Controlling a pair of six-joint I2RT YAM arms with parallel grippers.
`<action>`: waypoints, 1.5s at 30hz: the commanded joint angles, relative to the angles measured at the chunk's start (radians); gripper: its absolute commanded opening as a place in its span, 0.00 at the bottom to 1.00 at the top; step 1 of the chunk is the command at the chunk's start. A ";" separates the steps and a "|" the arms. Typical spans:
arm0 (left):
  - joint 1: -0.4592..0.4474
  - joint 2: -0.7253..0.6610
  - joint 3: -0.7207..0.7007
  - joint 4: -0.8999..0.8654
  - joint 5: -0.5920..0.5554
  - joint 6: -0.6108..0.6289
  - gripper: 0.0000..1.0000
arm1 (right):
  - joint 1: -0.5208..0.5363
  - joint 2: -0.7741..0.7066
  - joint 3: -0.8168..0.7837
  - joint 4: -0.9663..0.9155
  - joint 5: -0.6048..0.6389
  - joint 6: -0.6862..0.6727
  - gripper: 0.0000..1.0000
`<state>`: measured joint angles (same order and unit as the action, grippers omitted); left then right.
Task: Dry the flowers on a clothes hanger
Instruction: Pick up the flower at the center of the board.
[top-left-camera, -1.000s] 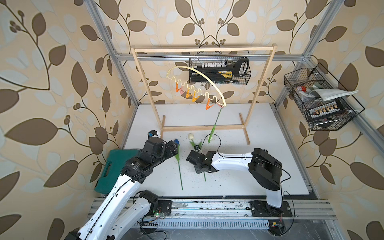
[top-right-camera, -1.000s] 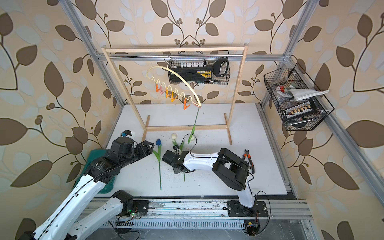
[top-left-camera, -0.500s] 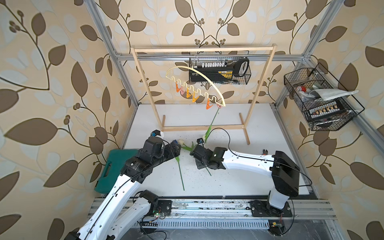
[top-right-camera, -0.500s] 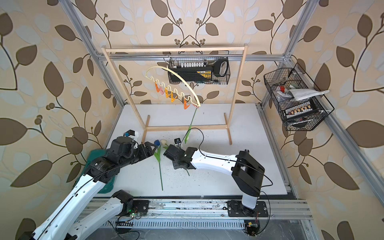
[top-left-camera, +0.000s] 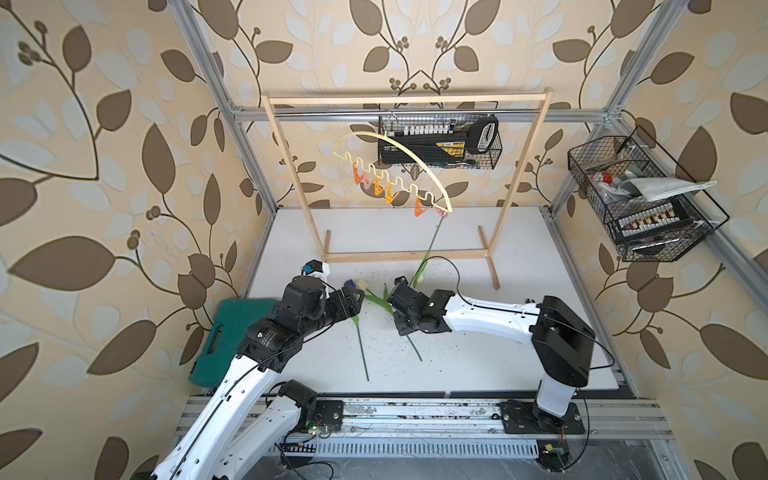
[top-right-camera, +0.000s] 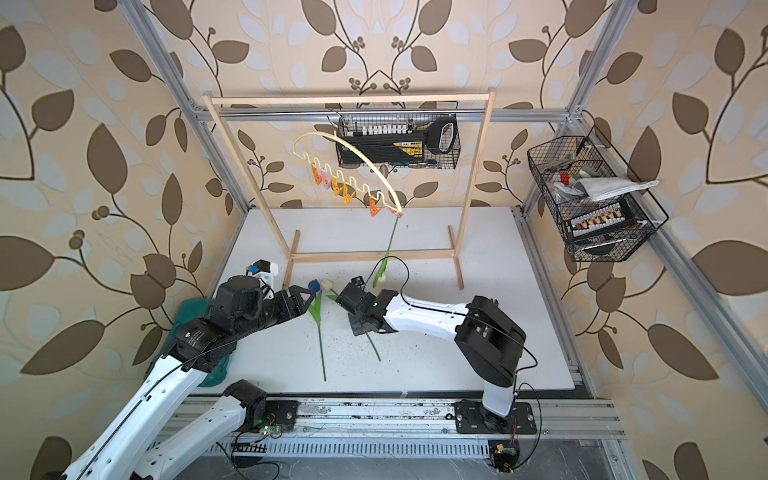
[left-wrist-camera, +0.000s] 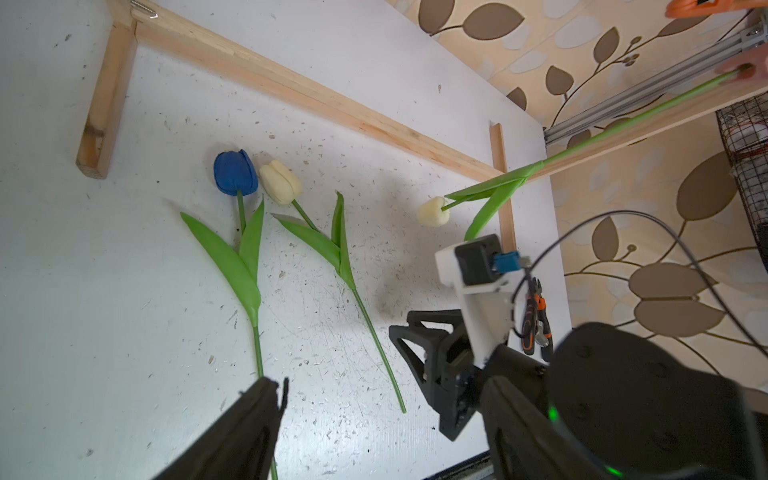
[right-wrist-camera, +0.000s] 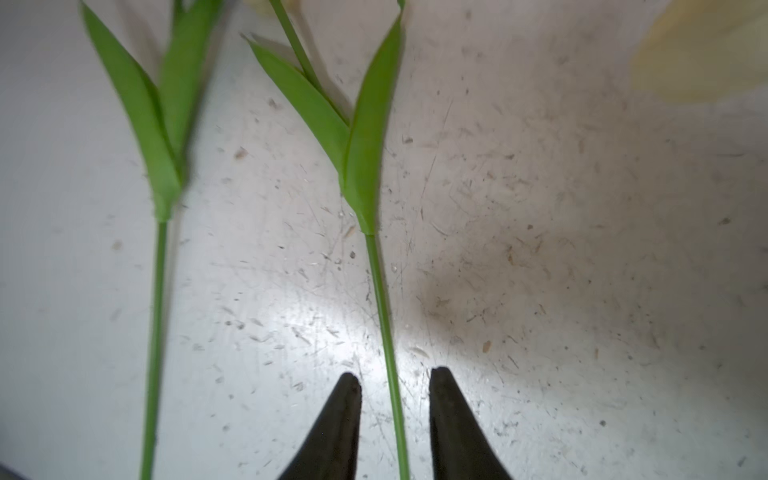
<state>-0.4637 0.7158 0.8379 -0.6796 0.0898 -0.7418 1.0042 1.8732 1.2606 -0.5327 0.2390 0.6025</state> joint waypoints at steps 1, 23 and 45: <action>0.008 -0.028 -0.007 0.015 0.013 0.014 0.80 | 0.008 0.067 0.062 -0.072 0.052 -0.118 0.33; 0.009 -0.053 -0.019 0.015 0.005 -0.008 0.79 | 0.006 0.143 0.038 -0.066 -0.065 -0.058 0.00; 0.008 -0.021 -0.080 0.146 0.167 -0.013 0.78 | -0.108 -0.289 -0.091 0.118 -0.303 0.165 0.00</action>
<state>-0.4637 0.6956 0.7780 -0.6067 0.1875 -0.7467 0.9058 1.6093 1.2278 -0.4740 0.0040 0.6979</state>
